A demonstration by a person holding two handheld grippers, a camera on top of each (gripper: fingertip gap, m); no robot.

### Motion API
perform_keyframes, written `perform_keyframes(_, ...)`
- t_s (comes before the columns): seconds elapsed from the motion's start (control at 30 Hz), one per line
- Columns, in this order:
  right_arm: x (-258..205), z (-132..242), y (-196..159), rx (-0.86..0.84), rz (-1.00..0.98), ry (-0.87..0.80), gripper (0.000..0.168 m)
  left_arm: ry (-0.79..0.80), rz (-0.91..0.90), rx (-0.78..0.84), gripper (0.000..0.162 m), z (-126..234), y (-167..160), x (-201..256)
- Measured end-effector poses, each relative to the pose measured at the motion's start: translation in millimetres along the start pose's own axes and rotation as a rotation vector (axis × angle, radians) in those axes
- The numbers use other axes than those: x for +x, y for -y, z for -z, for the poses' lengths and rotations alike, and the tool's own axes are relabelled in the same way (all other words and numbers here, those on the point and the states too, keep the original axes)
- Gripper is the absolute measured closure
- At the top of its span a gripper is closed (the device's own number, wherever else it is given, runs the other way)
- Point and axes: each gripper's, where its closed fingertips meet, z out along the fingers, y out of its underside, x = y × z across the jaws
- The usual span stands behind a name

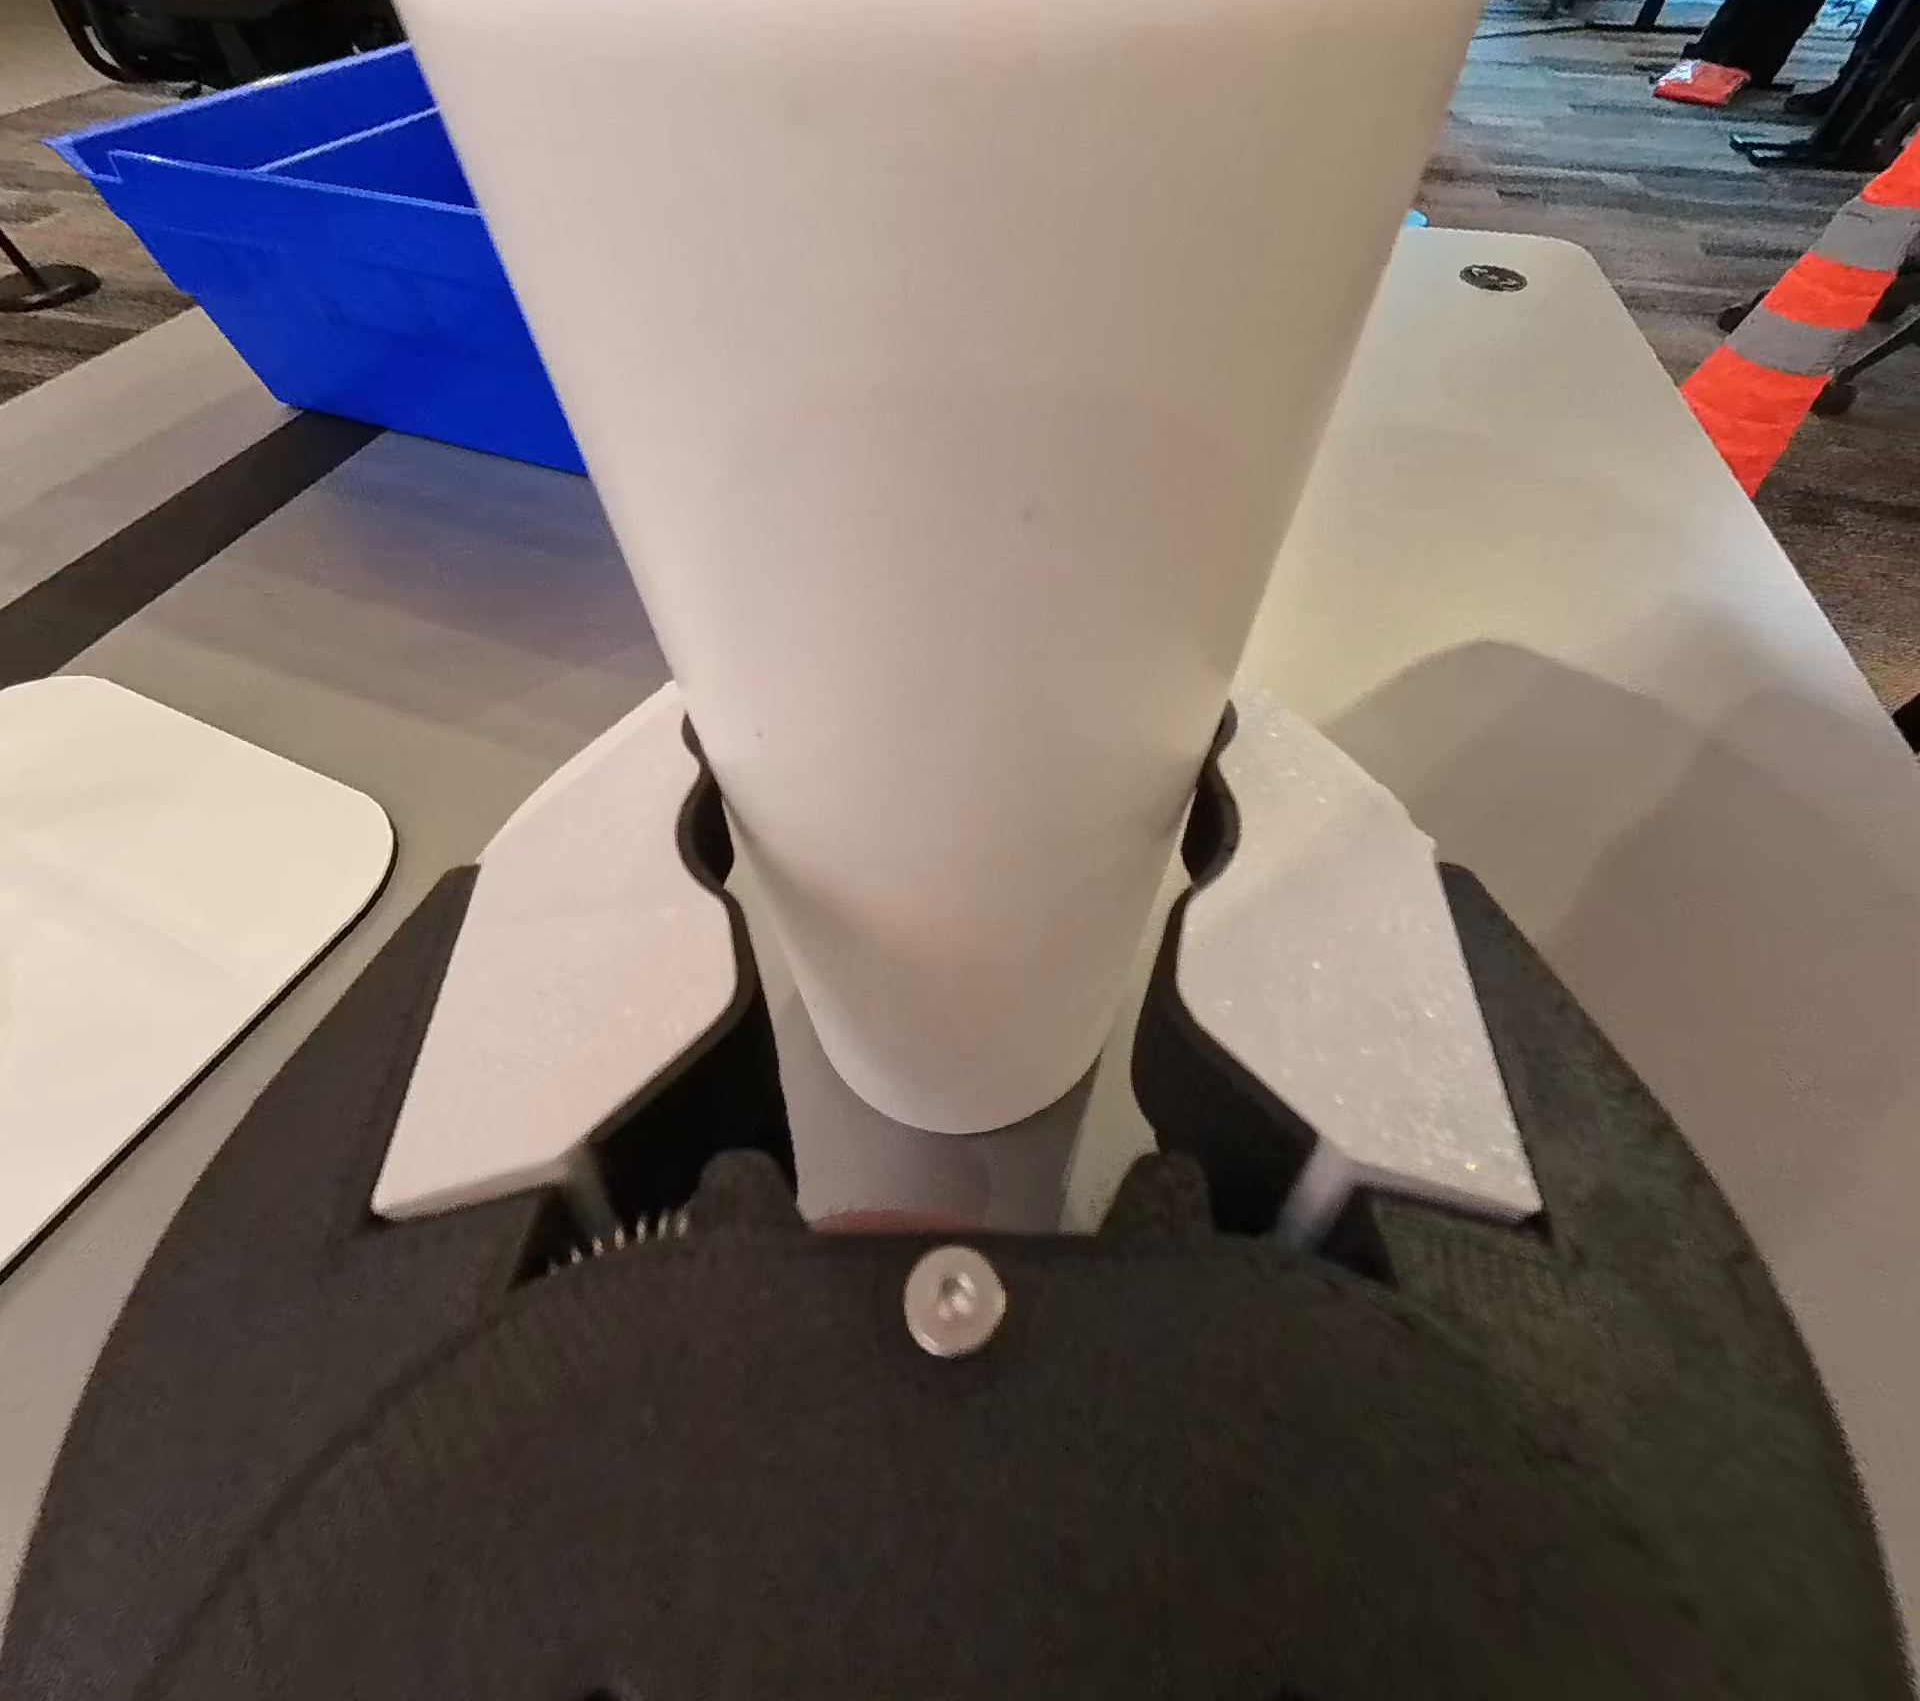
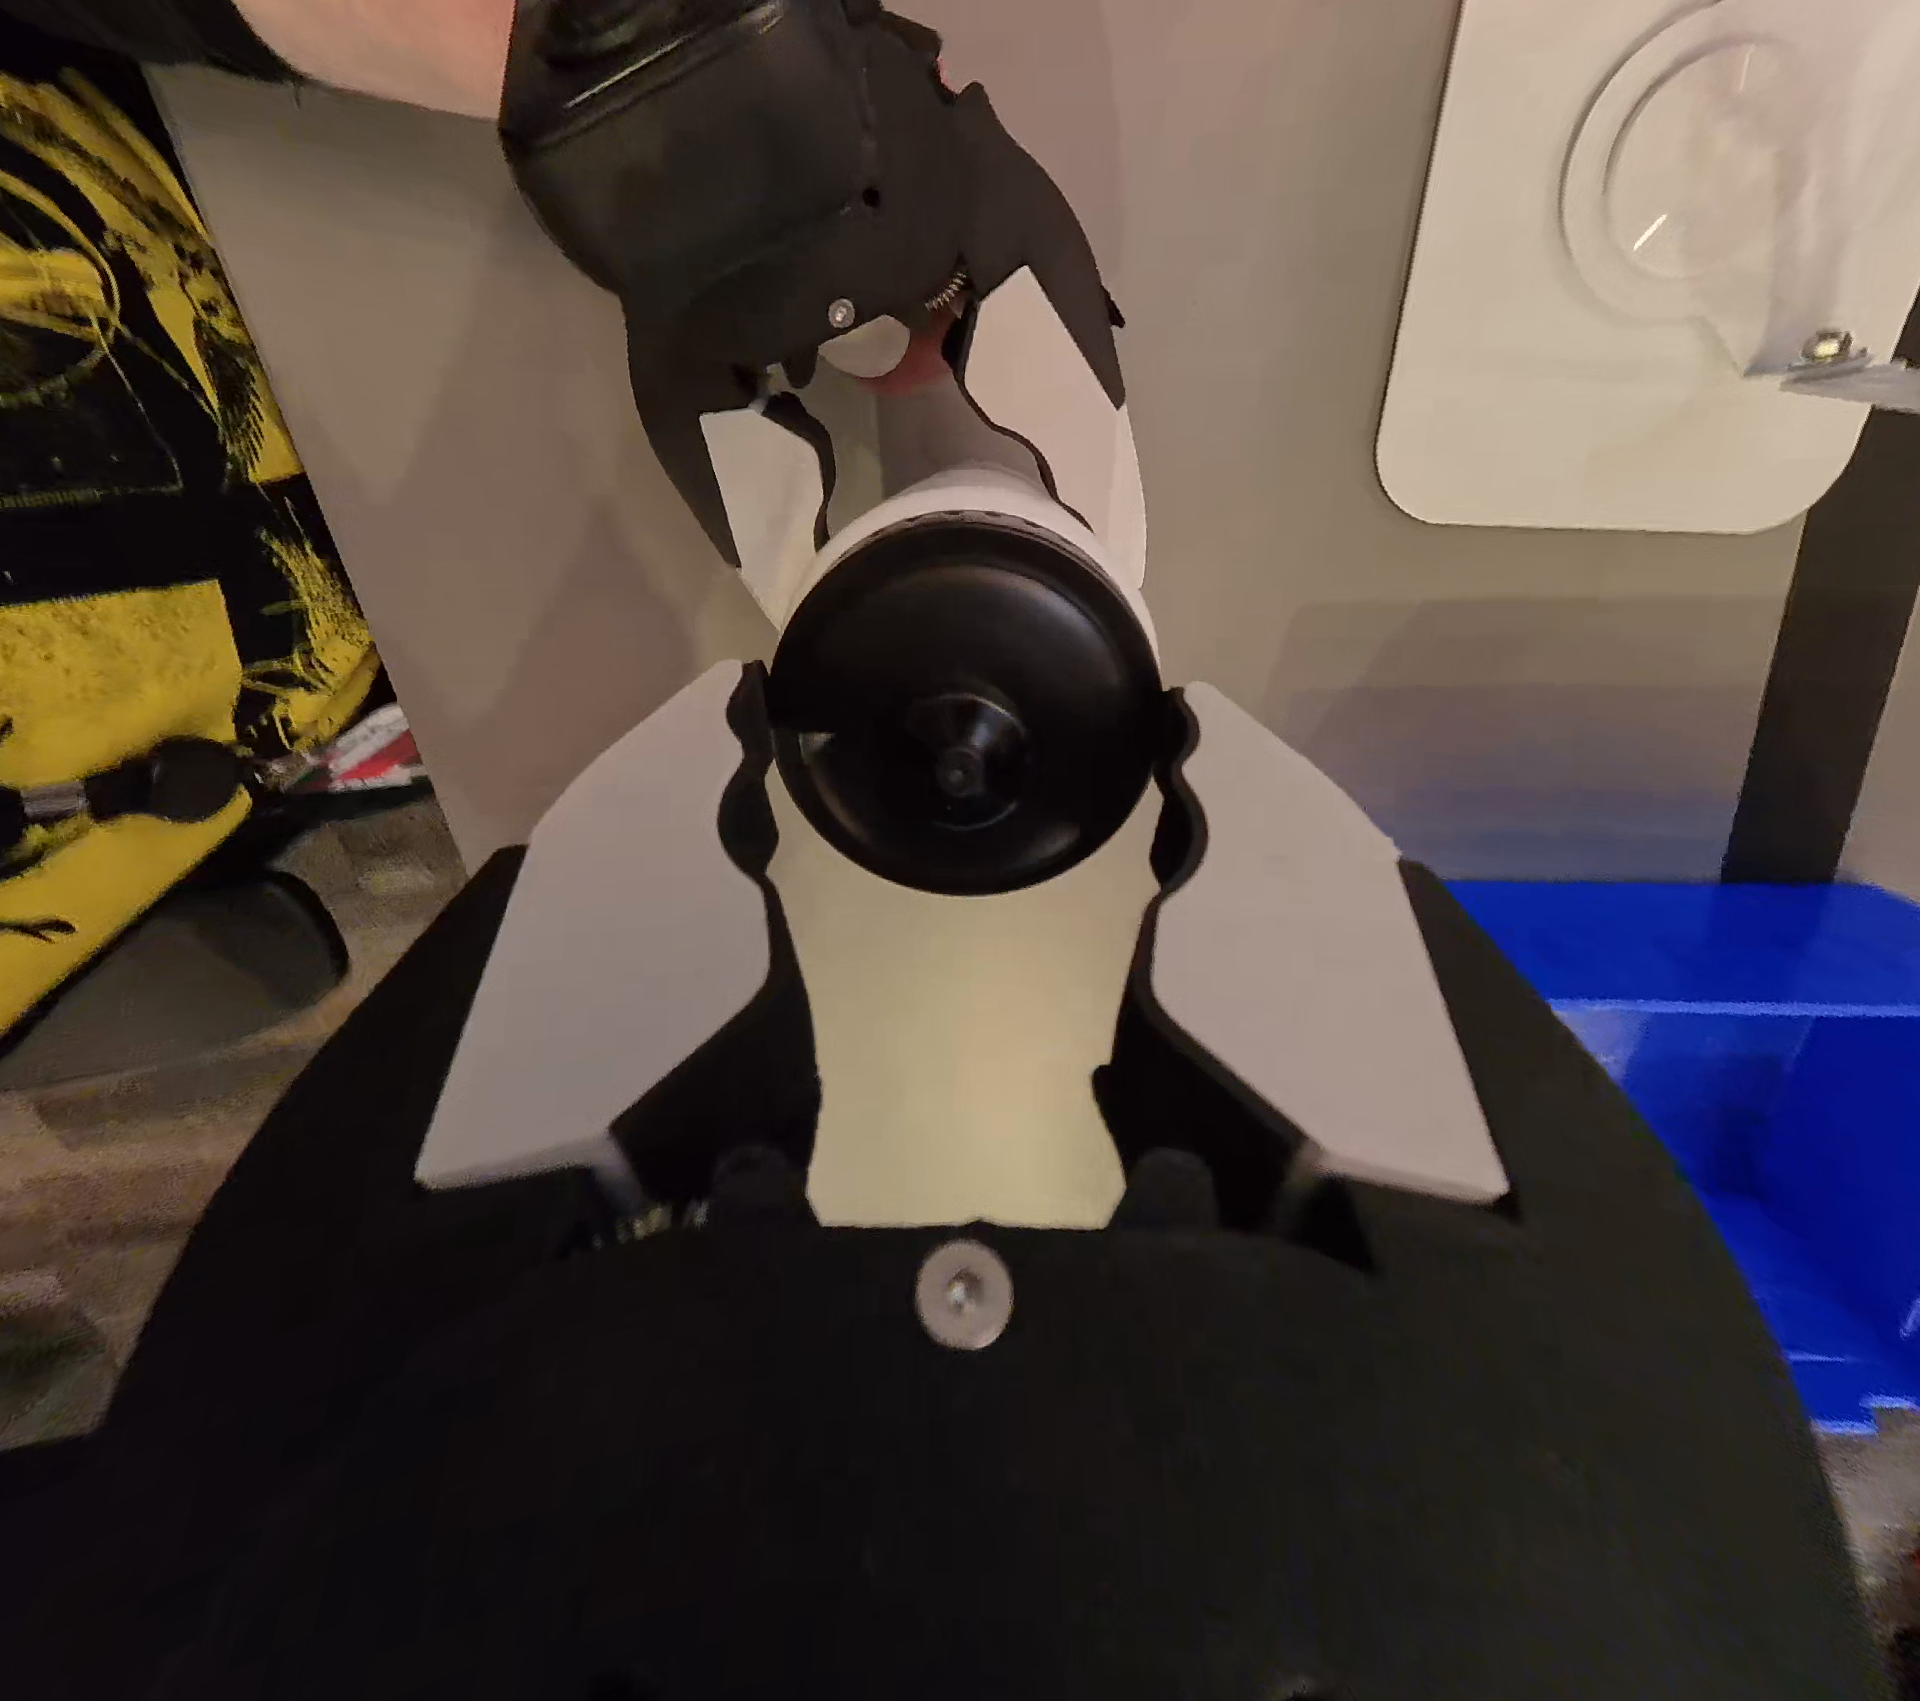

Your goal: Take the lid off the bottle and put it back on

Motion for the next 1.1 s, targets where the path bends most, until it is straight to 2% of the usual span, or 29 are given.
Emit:
perform_keyframes(0.23,1,0,-5,-0.162,0.397,0.021,0.097,0.006,-0.005,-0.006,0.076,0,-1,-1)
perform_keyframes(0.4,5,1,-6,-0.295,0.552,0.019,0.097,0.012,0.000,-0.003,0.077,1,-2,-4)
perform_keyframes(0.57,6,0,-5,-0.287,0.562,0.013,0.097,0.000,0.019,0.008,0.077,3,0,-4)
perform_keyframes(0.67,2,-1,-2,-0.237,0.539,0.020,0.096,-0.031,0.077,0.104,0.073,6,21,-1)
perform_keyframes(0.83,3,-2,-3,-0.197,0.476,0.022,0.096,0.003,0.054,0.083,0.071,2,24,-2)
perform_keyframes(0.97,4,-15,-7,-0.208,0.439,0.003,0.090,0.004,0.042,0.078,0.072,2,24,-1)
perform_keyframes(1.03,5,-21,-16,-0.263,0.374,-0.003,0.083,0.004,0.036,0.076,0.072,1,24,1)
perform_keyframes(1.1,6,-18,-17,-0.234,0.292,0.001,0.080,0.002,0.042,0.079,0.072,1,24,0)
